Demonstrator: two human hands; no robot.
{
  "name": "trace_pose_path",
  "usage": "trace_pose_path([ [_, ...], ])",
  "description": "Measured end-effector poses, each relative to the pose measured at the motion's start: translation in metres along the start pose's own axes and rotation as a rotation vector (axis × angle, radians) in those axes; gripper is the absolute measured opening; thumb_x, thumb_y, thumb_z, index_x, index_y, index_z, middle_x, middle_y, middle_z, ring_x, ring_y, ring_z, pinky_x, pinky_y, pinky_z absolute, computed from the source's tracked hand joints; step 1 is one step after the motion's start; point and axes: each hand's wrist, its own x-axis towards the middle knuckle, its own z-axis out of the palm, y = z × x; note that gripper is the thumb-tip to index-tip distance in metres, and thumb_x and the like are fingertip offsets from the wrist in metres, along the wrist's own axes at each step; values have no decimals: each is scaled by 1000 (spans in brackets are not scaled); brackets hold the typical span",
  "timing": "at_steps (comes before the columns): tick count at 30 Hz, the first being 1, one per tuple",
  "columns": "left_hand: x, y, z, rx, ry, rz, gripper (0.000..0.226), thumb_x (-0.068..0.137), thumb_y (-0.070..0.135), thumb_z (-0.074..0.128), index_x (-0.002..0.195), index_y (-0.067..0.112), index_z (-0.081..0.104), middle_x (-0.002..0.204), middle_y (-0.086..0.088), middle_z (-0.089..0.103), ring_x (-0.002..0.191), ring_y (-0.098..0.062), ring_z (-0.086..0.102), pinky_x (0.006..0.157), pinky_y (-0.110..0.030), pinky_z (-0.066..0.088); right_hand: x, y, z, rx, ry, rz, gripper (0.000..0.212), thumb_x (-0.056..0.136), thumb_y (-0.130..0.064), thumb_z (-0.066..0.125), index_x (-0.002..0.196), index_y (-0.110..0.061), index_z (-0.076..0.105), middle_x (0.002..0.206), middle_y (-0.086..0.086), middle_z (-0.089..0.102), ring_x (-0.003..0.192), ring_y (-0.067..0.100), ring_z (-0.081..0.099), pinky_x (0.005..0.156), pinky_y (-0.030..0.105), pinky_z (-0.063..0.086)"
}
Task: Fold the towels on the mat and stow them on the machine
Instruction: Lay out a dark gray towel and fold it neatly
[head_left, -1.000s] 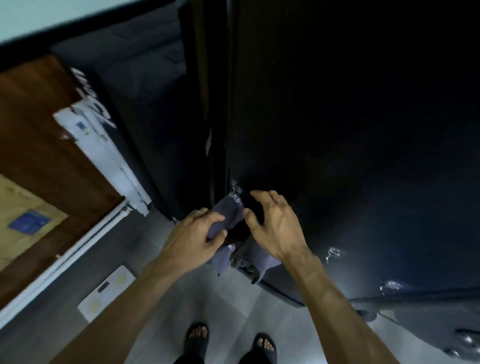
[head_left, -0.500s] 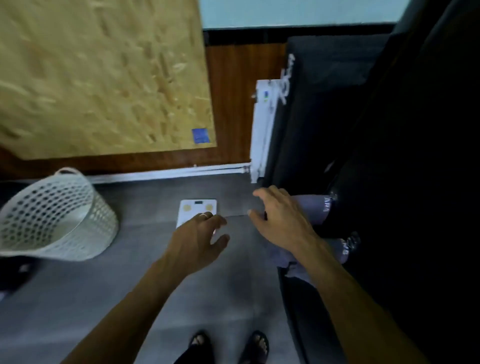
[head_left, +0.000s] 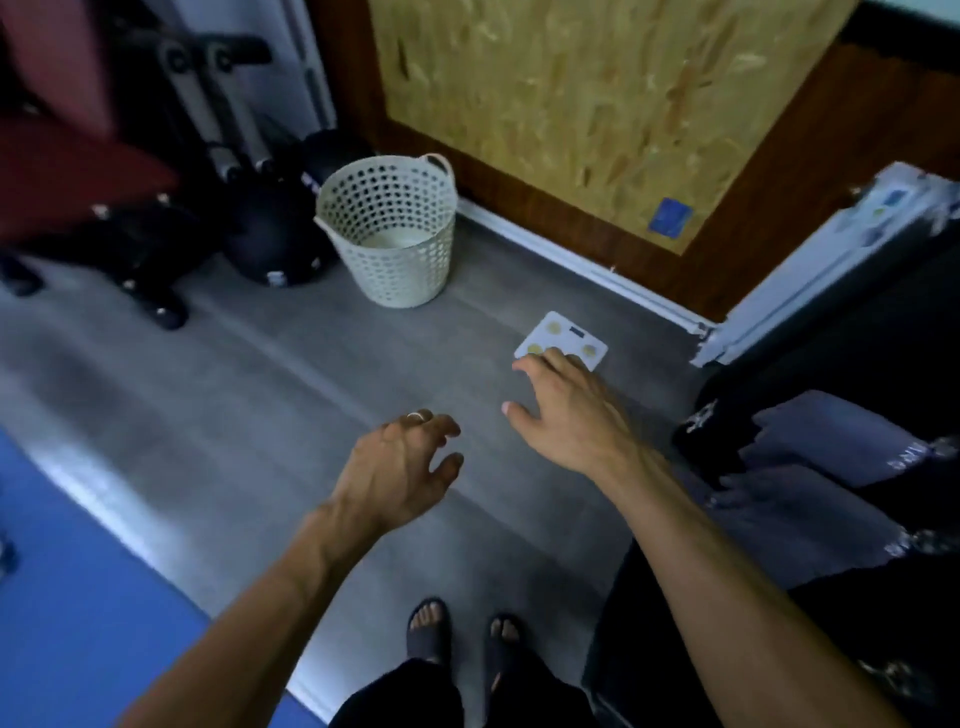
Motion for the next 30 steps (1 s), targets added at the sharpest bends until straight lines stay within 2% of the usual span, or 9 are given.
trace_pose_path([
  [6,-120,-26,13,-18,122,-335,35,92,39,54,123,25,58,109,3,63,98,-20,63,77,-33,52,-17,-76,47,-45,-138,-318,48,93,-43,54,134,-20,47,128,5,51,120,26,48,98,40,40],
  [12,-251,-19,38,-96,209,-684,36,92,41,55,124,24,57,114,4,63,102,-15,63,77,-35,54,-66,-150,94,-94,-283,-613,45,93,-42,54,130,-18,49,125,5,54,118,26,50,94,37,40],
  [15,-319,-14,52,-139,268,-857,35,91,40,56,122,25,58,113,5,64,103,-14,63,77,-34,53,-100,-194,121,-114,-351,-758,43,91,-42,56,126,-17,51,123,6,55,118,27,50,95,40,43],
  [24,-521,-7,96,-255,449,-1308,34,88,41,59,118,24,60,109,5,64,101,-15,62,77,-32,51,-234,-351,213,-232,-538,-1168,47,93,-42,53,132,-17,48,127,7,53,121,28,48,99,42,42],
  [30,-673,-28,121,-305,538,-1481,36,89,41,55,119,23,59,110,5,63,102,-13,62,78,-33,51,-355,-469,288,-286,-572,-1357,46,93,-43,54,131,-16,48,126,6,53,118,28,49,97,43,42],
])
